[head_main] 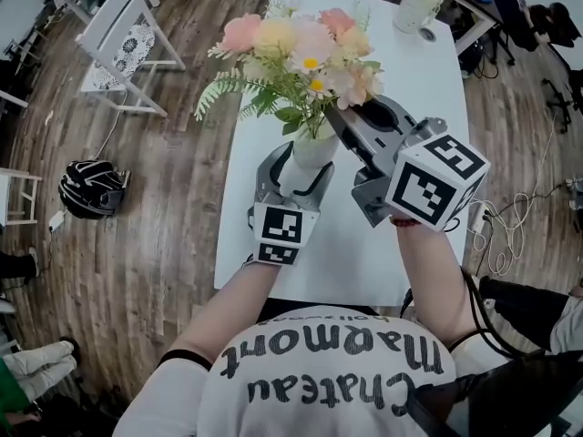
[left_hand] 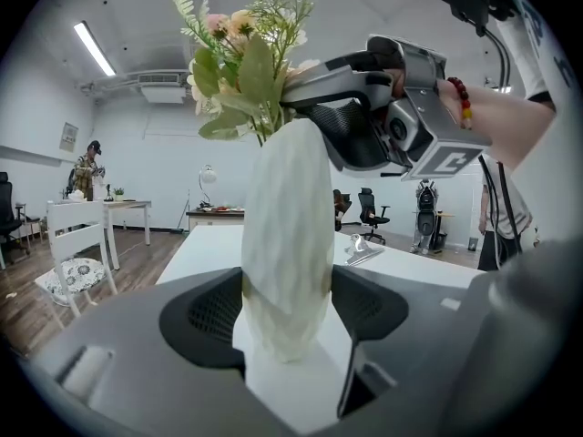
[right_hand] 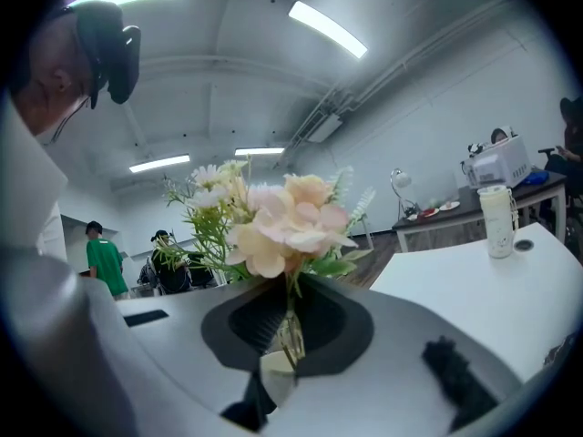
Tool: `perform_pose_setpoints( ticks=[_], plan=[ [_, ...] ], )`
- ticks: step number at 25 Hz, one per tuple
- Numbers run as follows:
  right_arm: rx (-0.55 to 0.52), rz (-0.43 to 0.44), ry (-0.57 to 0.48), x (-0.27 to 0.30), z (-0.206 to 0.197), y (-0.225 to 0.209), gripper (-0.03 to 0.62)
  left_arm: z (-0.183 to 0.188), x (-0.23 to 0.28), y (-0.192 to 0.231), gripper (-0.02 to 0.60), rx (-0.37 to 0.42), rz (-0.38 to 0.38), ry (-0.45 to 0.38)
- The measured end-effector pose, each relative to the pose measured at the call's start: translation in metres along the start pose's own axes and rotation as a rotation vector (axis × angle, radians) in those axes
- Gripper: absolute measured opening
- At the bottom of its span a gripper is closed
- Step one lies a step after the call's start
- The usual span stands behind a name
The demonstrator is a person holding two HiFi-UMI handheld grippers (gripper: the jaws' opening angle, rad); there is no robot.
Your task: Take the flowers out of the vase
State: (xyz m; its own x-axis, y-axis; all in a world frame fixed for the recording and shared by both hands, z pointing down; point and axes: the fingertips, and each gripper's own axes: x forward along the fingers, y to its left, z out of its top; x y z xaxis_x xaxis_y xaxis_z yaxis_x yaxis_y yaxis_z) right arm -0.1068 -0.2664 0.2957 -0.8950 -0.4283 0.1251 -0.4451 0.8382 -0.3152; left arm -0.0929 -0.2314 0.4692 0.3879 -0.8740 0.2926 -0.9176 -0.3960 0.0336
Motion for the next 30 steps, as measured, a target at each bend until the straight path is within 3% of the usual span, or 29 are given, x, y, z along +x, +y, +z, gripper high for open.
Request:
perform_pose_setpoints(
  ticks=[13,24,30],
  plan=[
    [0.012,0.013,-0.127,-0.018,0.055,0.0,0.034,0.011,0.008,-0.001,0.311,-0.022,0.006,0.001],
    [-0.027,0.016,-0.248,-0.042,0.077,0.028,0.034,-0.018,-0.001,0.005,0.311,-0.013,0.009,-0.005],
    [-0.053,0.013,-0.306,-0.065,0.117,0.033,0.034,-0.008,0.005,0.004,0.311,-0.031,0.017,0.02]
  ],
)
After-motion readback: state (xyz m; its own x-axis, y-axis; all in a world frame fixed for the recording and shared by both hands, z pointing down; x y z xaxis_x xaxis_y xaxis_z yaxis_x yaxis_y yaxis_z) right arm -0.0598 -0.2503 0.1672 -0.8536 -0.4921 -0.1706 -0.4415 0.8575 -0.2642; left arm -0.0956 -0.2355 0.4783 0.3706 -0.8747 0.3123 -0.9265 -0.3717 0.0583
